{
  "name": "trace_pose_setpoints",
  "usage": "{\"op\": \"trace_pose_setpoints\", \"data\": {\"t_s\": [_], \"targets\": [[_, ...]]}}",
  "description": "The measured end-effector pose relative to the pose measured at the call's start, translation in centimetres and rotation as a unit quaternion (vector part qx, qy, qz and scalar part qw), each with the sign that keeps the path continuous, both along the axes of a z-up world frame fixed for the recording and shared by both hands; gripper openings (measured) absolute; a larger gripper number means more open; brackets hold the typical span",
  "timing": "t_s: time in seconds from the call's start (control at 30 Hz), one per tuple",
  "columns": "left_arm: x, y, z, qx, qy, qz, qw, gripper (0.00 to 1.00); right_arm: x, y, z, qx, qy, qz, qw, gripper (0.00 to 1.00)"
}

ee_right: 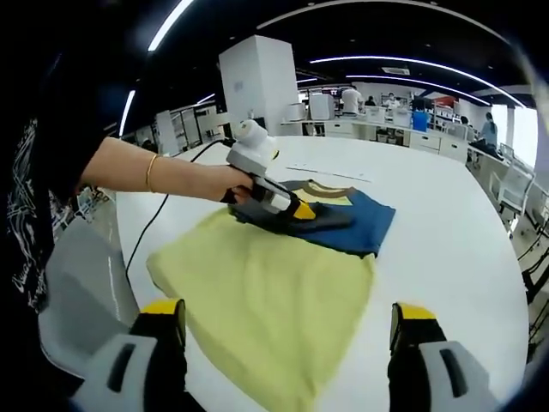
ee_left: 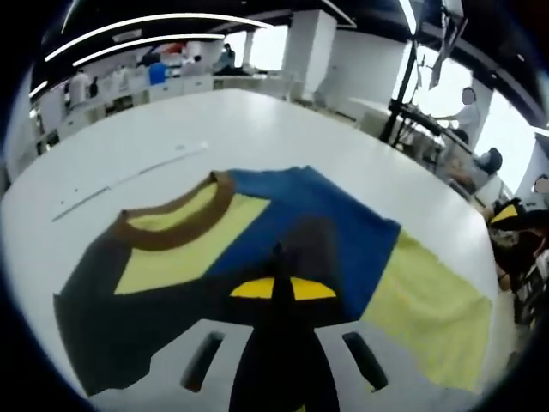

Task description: Fold the garment on the visible template until the final outline fits inside the template.

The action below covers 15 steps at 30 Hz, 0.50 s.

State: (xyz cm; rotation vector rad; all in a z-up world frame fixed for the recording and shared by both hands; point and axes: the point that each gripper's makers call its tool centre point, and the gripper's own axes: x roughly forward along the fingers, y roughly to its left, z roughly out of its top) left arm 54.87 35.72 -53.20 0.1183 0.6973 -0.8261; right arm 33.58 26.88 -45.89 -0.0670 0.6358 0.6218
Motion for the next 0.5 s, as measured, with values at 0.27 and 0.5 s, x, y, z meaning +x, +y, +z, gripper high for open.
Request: {"op": "trace_pose_setpoints", "data": {"t_s": [0.27,0.5], "targets": [[-1.7,-1.2,1.8,-0.019,-0.020,-0.042,0.9988,0.00,-0.1,-0.1,-0.1,0.000,0.001,-0.003,1.0000,1.00],[-4.1,-3.1,3.0,-0.037,-0.025,-0.081,0.9957,0.00,0.0,0.3,0.3,0.009,-0.001,-0.004,1.0000,1.00]]}}
